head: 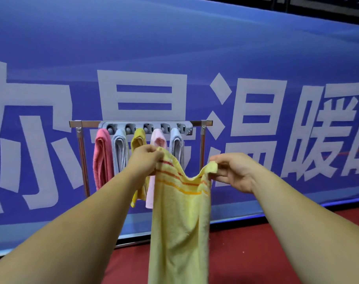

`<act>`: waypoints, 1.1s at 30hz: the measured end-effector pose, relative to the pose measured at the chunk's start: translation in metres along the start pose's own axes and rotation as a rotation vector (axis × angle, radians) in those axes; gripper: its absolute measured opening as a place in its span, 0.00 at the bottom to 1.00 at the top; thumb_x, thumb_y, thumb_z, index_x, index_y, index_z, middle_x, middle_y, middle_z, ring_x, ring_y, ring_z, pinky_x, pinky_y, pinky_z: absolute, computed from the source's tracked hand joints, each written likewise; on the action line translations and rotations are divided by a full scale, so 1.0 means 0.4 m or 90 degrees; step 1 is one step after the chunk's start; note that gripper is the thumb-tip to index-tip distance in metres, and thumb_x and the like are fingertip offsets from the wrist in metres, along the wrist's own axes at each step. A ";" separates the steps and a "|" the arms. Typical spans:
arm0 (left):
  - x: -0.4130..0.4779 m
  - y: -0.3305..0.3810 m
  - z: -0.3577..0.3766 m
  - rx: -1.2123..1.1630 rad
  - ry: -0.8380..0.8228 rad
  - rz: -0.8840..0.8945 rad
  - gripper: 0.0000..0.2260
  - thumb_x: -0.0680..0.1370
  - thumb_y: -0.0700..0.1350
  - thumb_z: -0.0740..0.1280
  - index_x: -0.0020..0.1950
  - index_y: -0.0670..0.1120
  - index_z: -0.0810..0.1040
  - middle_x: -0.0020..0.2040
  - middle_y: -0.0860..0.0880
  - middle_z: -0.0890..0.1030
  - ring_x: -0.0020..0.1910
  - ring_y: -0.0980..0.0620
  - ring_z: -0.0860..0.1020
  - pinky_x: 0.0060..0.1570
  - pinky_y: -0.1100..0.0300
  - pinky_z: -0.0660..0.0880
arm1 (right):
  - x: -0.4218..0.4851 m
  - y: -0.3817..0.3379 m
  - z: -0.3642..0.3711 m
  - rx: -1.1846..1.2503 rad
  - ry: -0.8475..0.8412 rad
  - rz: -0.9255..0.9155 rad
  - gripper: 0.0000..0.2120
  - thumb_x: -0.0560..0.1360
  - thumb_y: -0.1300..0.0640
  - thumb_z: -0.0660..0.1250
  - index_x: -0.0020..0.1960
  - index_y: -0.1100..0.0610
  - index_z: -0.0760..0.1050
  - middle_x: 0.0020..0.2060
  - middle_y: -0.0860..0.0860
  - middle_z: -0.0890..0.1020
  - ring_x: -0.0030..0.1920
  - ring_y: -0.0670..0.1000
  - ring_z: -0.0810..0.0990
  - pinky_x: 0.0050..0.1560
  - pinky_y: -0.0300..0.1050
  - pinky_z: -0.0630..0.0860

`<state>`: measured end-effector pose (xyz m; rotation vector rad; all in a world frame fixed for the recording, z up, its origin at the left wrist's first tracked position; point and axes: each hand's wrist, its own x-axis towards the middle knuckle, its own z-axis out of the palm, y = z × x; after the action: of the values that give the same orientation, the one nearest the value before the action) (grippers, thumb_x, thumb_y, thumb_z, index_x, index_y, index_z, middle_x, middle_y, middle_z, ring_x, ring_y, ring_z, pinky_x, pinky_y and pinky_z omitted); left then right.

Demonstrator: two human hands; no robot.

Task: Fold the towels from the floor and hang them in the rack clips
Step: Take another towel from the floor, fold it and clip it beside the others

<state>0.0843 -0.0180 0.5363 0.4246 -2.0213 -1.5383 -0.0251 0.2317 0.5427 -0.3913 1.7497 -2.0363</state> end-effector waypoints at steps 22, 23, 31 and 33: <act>-0.059 0.046 0.107 -0.152 -0.294 0.003 0.06 0.81 0.37 0.73 0.51 0.44 0.77 0.44 0.41 0.86 0.42 0.47 0.86 0.44 0.56 0.83 | 0.016 0.001 0.104 -0.339 0.051 -0.190 0.11 0.77 0.52 0.78 0.45 0.59 0.80 0.32 0.53 0.82 0.27 0.47 0.75 0.37 0.48 0.79; -0.058 0.044 0.108 -0.135 -0.295 0.011 0.07 0.80 0.37 0.74 0.51 0.44 0.77 0.47 0.38 0.86 0.46 0.46 0.87 0.45 0.56 0.83 | 0.016 0.000 0.106 -0.338 0.048 -0.194 0.12 0.76 0.52 0.79 0.45 0.58 0.80 0.32 0.54 0.81 0.27 0.48 0.75 0.37 0.48 0.79; -0.034 0.039 0.097 -0.074 -0.230 0.053 0.05 0.81 0.37 0.74 0.53 0.42 0.78 0.43 0.44 0.84 0.43 0.48 0.85 0.46 0.53 0.85 | -0.007 -0.027 0.093 -0.432 -0.020 -0.189 0.12 0.77 0.52 0.77 0.48 0.61 0.82 0.37 0.53 0.82 0.32 0.47 0.78 0.34 0.43 0.80; -0.026 0.039 0.087 -0.061 -0.215 0.065 0.04 0.81 0.37 0.72 0.53 0.42 0.79 0.46 0.42 0.84 0.45 0.46 0.85 0.50 0.50 0.85 | -0.017 -0.027 0.076 -0.538 -0.076 -0.156 0.10 0.78 0.52 0.76 0.46 0.58 0.81 0.35 0.51 0.80 0.31 0.46 0.76 0.32 0.42 0.78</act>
<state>0.0731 0.0194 0.5422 0.0208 -2.1660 -1.7262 -0.0062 0.2099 0.5586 -0.9882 2.5065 -1.2590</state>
